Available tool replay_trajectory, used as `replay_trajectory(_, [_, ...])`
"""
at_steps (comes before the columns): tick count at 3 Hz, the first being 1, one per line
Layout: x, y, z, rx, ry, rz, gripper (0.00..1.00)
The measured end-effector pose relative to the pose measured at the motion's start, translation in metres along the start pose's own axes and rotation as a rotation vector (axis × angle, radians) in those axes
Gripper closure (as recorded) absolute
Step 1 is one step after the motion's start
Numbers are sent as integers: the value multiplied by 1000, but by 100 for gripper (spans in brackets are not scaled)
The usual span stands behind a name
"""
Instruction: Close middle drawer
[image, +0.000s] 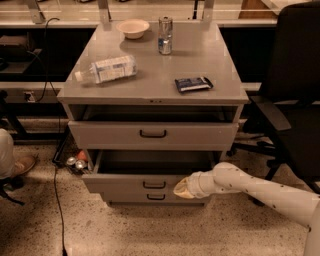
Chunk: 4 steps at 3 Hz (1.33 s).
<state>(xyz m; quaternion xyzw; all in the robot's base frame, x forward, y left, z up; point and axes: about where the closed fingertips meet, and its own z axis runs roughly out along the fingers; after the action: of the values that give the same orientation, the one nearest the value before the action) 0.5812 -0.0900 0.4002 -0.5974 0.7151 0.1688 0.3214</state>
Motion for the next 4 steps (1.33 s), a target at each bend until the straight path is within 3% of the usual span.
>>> replay_trajectory(1, [-5,-14,5,20,-21,-36,100])
replay_trajectory(2, [-21,-49,17,60,-77,-118,100])
replay_trajectory(4, [-26,-58,15,89,-83,-153,100])
